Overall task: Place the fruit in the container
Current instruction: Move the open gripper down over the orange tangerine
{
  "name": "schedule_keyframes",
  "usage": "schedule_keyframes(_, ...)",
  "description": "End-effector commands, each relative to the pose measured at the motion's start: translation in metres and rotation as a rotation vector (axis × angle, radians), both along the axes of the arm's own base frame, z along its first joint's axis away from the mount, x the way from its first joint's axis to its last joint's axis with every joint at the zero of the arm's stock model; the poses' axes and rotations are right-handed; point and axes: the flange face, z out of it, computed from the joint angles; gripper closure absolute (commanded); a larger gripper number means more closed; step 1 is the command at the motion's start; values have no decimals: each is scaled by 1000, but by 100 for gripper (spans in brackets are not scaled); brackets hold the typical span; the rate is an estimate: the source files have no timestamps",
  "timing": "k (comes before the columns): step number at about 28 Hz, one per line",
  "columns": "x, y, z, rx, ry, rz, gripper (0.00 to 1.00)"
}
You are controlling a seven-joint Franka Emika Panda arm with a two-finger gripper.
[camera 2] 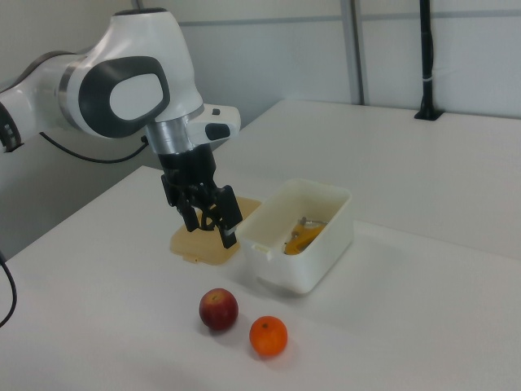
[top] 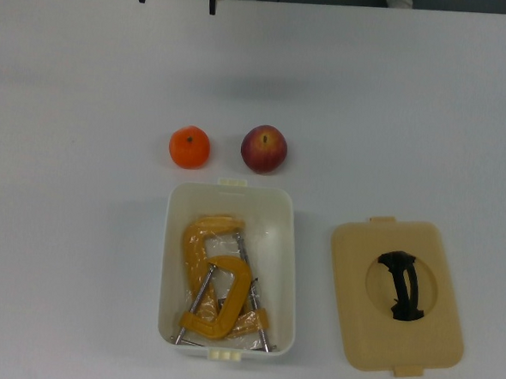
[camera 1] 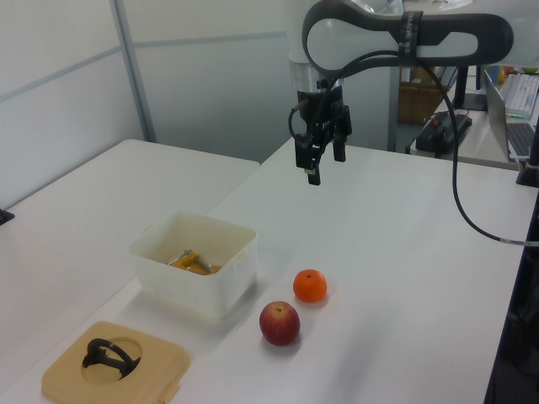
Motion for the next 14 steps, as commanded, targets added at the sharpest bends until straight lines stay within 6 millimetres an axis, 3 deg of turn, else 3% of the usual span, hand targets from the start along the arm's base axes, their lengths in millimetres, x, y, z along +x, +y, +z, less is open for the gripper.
schedule_keyframes(1,11,-2,-16,28,9,-12,0)
schedule_keyframes(10,33,-6,-56,22,39,-15,0)
schedule_keyframes(14,44,-20,-78,20,46,-34,0)
